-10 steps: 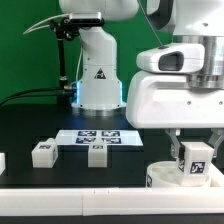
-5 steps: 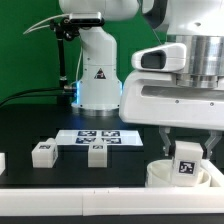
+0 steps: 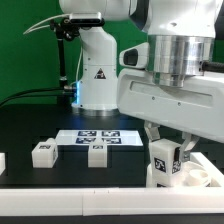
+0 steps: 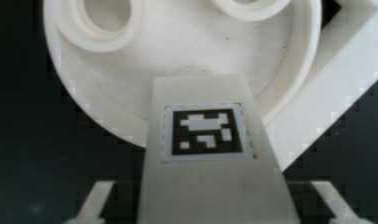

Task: Assemble stool

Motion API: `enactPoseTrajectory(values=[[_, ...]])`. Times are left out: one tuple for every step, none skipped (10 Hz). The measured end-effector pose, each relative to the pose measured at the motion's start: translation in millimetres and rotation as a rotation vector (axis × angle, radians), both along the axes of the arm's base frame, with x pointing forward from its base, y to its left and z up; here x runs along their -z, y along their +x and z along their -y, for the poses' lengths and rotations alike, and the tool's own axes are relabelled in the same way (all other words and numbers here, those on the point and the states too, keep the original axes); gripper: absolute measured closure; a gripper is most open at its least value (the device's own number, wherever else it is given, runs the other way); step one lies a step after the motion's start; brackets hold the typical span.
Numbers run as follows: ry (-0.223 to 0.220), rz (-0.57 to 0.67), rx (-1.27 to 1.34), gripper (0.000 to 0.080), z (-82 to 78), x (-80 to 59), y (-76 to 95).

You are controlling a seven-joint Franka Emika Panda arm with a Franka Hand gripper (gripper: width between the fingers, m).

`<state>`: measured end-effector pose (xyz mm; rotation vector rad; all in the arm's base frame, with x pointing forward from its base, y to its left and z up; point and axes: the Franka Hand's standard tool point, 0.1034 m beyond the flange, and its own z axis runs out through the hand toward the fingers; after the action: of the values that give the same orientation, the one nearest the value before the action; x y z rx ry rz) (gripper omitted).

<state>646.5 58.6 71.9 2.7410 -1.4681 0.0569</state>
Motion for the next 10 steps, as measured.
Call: enactPoseTrajectory(values=[[0.002, -0.004, 0.053, 0.0462, 1.4, 0.0, -1.6], [-0.001, -0.004, 0.076, 0.0462, 1.9, 0.0, -2.3], [-0.001, -0.005, 0.086, 0.0462, 2.6, 0.0, -2.7], [-0.001, -0.006, 0.08, 0.0397, 2.3, 0.8, -2.9], [-0.001, -0.006, 0.08, 0.0397, 2.3, 0.9, -2.9], [0.002, -0.002, 0.07, 0.0226, 2.5, -2.3, -1.3], [0.025, 0.025, 0.049, 0.0163, 3.4, -24.0, 3.8], [0.041, 0.041, 0.024, 0.0163, 5.2, -41.4, 4.1], [0.046, 0.051, 0.017, 0.0153, 6.6, -49.4, 3.9], [0.044, 0.043, 0.014, 0.0151, 5.4, -43.2, 2.0]])
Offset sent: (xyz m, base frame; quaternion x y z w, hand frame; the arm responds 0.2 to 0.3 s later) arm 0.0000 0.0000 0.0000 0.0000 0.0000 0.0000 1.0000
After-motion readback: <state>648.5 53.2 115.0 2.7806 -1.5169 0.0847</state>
